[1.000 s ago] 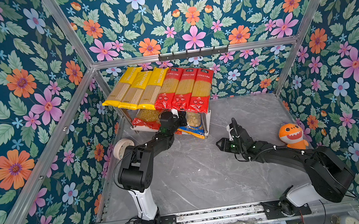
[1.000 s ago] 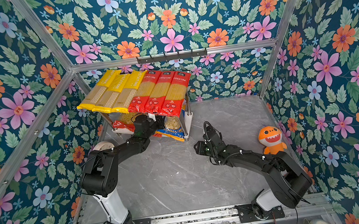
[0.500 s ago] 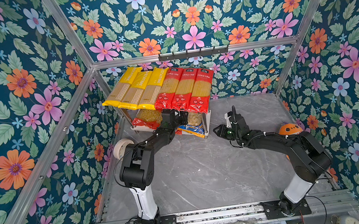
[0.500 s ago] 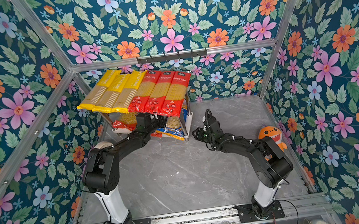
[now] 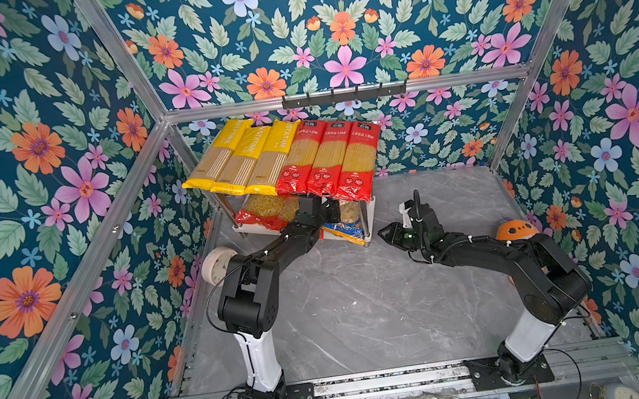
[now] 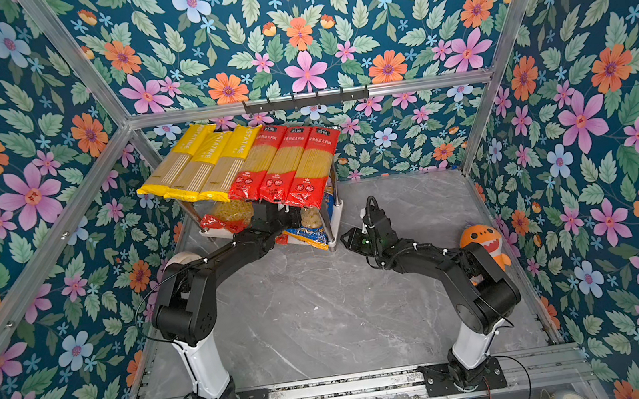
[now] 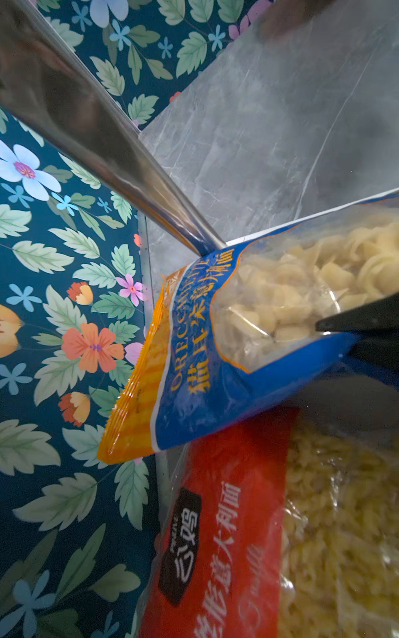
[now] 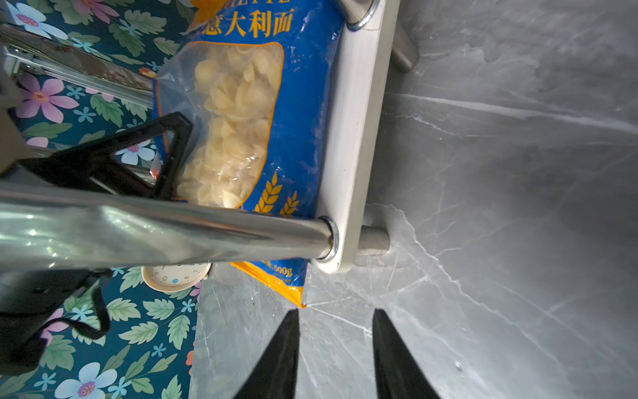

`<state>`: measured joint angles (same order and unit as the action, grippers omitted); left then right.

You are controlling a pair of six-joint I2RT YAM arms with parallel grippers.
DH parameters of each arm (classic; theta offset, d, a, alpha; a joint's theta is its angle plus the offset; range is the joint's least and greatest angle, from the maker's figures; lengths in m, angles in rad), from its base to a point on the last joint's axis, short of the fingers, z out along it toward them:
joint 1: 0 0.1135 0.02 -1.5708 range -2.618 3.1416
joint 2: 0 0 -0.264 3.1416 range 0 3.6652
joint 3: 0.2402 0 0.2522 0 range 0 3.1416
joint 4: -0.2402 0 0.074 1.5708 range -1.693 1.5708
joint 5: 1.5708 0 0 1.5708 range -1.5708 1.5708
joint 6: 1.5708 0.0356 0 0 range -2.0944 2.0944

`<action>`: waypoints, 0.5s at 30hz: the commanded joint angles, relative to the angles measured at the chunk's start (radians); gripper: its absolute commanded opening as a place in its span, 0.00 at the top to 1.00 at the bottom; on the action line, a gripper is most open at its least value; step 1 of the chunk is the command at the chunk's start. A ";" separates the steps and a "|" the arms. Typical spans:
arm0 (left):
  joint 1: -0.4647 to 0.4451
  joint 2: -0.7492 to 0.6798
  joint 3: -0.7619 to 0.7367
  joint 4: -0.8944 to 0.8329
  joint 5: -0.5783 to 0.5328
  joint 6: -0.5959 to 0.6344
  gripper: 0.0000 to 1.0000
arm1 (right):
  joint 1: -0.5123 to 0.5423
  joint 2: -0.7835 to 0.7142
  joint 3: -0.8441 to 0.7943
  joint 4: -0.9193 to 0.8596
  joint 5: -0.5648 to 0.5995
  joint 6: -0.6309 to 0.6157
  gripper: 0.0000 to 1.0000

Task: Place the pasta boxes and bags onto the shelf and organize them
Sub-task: 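Push the orecchiette bag onto the lower tier beside the fusilli bags with the left gripper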

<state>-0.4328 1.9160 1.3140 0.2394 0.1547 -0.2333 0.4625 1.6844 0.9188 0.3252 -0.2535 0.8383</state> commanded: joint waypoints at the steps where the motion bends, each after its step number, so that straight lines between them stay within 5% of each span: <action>1: -0.006 -0.008 0.000 -0.058 0.008 0.006 0.93 | 0.000 -0.017 0.006 -0.009 0.009 -0.012 0.63; 9: 0.006 -0.166 -0.082 -0.156 -0.085 0.015 0.54 | 0.000 -0.118 0.013 -0.180 0.061 -0.140 0.62; 15: 0.007 -0.314 -0.217 -0.174 -0.077 -0.048 0.43 | -0.001 -0.232 -0.013 -0.358 0.158 -0.281 0.60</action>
<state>-0.4263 1.6428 1.1339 0.0875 0.0826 -0.2420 0.4625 1.4899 0.9123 0.0780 -0.1661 0.6563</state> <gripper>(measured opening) 0.571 0.402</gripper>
